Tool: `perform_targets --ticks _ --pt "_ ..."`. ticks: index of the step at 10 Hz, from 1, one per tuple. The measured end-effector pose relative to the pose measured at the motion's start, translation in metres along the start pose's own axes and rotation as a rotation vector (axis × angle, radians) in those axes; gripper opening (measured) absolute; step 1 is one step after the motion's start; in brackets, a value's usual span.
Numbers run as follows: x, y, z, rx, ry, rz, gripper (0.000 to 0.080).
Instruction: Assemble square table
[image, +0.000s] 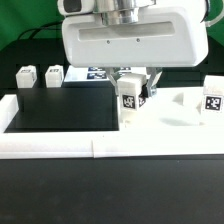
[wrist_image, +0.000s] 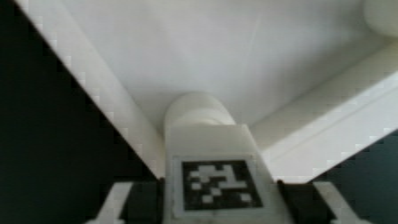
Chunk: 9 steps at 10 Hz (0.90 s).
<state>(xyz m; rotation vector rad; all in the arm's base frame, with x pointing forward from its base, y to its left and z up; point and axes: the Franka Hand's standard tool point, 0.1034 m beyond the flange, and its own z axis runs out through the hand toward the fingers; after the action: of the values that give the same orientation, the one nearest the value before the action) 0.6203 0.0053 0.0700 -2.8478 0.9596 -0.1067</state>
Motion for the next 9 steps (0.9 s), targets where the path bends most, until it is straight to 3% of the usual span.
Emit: perform_targets --ticks 3,4,6,7,8,9 --pt "-0.004 -0.003 0.001 -0.012 0.005 0.463 0.0296" --pt "-0.007 -0.007 0.005 0.006 -0.009 0.753 0.0296" --pt "-0.005 -0.015 0.008 0.072 -0.016 1.223 0.0296" --pt "-0.007 -0.016 0.009 0.07 -0.021 1.232 0.0296" --pt "-0.006 -0.016 0.009 0.07 -0.018 1.16 0.0475" --pt "-0.002 -0.01 0.005 0.065 -0.017 0.858 0.0589"
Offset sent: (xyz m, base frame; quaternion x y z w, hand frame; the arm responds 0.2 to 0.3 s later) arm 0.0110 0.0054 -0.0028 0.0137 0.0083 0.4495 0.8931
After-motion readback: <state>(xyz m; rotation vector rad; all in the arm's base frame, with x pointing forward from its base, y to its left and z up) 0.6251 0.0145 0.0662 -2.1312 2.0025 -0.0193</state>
